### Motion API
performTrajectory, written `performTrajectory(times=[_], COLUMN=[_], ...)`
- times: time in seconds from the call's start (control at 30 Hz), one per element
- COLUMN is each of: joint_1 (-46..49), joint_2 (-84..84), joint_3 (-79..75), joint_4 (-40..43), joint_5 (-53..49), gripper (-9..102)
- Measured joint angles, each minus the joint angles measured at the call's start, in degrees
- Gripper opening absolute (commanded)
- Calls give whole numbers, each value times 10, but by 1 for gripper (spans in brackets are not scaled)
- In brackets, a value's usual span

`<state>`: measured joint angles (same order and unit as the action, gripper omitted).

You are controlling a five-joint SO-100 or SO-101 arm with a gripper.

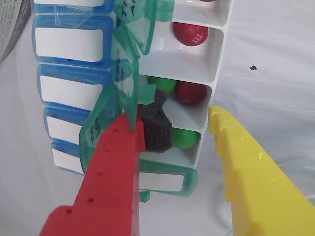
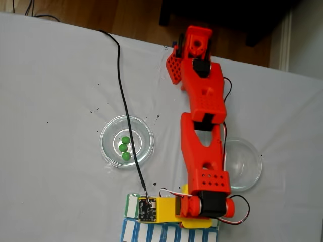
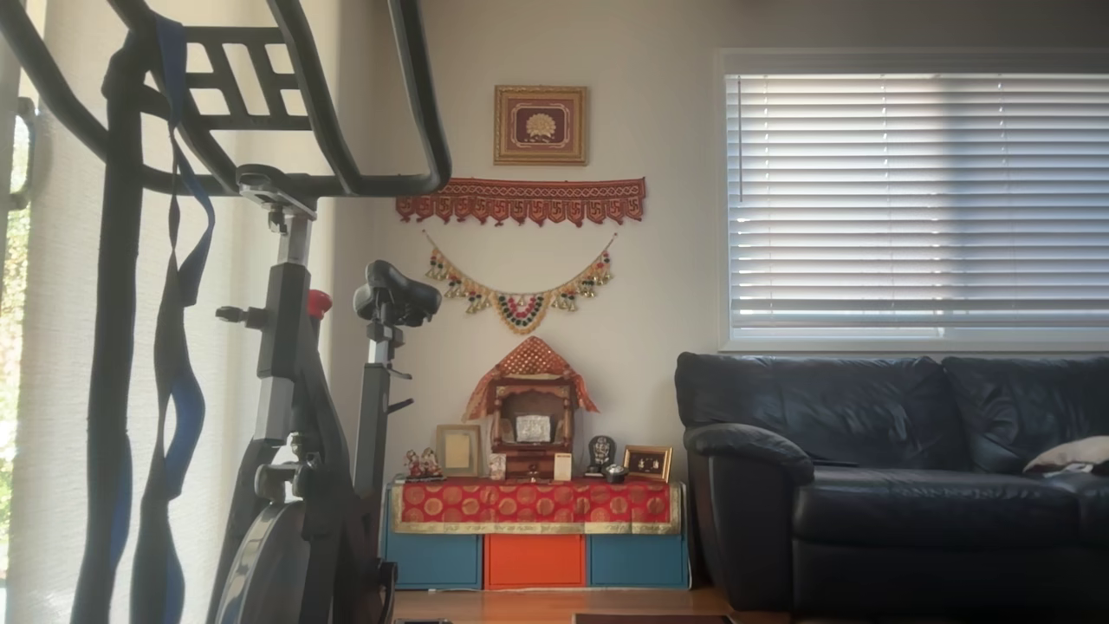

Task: Sort medicines into box.

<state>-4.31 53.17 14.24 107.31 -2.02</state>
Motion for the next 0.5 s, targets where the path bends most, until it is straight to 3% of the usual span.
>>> performTrajectory(times=[0.17, 0.5], joint_1=[0, 25], joint_2=[12, 180], joint_3=[20, 225], joint_4=[0, 0], joint_5=[-3, -85], gripper=[22, 14])
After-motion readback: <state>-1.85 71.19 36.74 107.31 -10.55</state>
